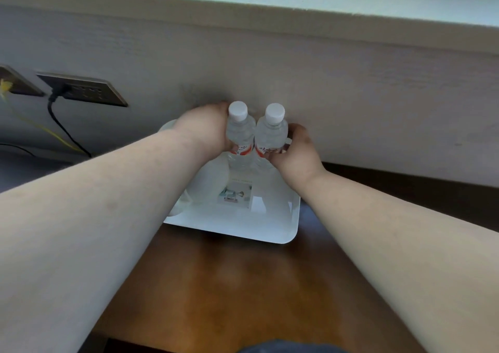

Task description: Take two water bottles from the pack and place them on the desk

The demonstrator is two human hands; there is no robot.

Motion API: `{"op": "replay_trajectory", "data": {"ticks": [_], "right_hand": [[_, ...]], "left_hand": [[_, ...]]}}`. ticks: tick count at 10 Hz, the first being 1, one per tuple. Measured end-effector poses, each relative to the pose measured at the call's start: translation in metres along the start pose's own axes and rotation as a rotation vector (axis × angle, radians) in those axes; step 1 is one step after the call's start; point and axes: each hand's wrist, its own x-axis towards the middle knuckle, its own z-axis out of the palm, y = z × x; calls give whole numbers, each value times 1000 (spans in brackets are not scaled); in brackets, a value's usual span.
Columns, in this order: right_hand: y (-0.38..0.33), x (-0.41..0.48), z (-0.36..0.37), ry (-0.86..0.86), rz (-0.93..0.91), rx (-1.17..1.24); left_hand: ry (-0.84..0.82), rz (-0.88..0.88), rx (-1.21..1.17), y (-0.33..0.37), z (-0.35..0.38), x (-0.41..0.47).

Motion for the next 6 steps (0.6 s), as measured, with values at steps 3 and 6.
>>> {"op": "replay_trajectory", "data": {"ticks": [3, 6], "right_hand": [[-32, -34, -25, -94, -72, -167], [-62, -130, -55, -63, -23, -363]], "left_hand": [[94, -42, 222, -7, 12, -43], [110, 4, 108, -7, -2, -149]]}}
